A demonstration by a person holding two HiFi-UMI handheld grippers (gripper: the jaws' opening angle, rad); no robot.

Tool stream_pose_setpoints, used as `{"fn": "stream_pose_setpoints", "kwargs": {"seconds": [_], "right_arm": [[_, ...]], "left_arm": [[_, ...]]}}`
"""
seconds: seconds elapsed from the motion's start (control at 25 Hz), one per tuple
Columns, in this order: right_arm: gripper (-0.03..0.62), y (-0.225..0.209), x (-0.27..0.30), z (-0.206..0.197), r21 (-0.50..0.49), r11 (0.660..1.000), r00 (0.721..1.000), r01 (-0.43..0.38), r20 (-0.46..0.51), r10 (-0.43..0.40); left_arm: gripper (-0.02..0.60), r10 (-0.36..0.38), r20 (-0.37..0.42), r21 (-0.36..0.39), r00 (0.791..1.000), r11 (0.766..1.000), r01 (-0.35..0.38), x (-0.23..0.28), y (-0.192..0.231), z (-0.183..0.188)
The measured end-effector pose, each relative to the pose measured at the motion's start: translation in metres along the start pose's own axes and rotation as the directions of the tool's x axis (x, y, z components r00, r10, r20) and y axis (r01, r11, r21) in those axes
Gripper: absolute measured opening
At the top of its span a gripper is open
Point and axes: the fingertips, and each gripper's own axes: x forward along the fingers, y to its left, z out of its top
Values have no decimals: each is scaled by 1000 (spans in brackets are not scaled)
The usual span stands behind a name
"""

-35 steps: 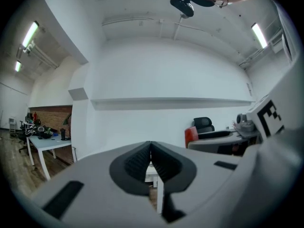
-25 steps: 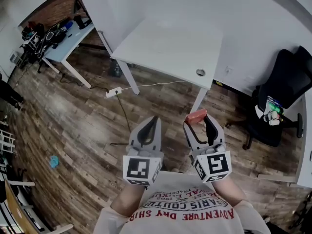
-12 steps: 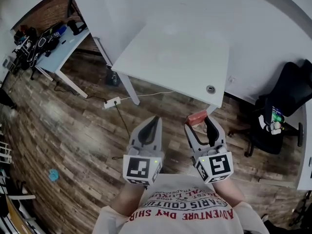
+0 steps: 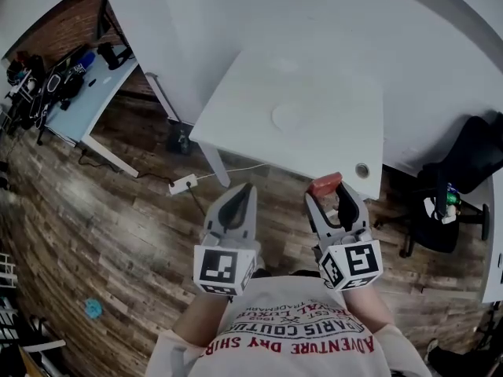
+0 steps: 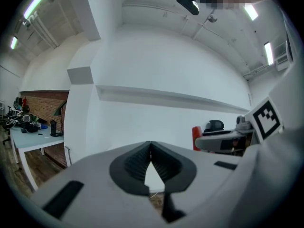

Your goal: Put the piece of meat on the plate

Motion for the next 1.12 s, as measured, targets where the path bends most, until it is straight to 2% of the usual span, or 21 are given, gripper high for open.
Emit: {"fn": "stream_pose_setpoints", "kwargs": {"seconds": [0.24, 0.48, 0.76, 0.92, 1.12], "right_arm": [[279, -4, 50, -7, 3, 1000, 999, 25, -43, -25], [279, -39, 104, -12, 22, 999, 998, 41, -47, -40], [279, -101, 189, -13, 49, 999, 999, 16, -46, -14], [279, -140, 231, -9, 67, 998, 999, 13, -54, -9], [279, -178, 266, -21, 77, 997, 994, 30, -110, -22]], "left_arm": [[8, -40, -29, -38, 999, 999, 39, 36, 29, -12], [8, -62, -50, -44, 997, 997, 60, 100, 46, -18], [8, -91, -46, -40, 995, 995, 89, 211, 66, -6], [8, -82, -64, -33, 995, 996, 80, 270, 78, -3], [8, -80, -103, -45, 992, 996, 76, 321, 83, -12]]}}
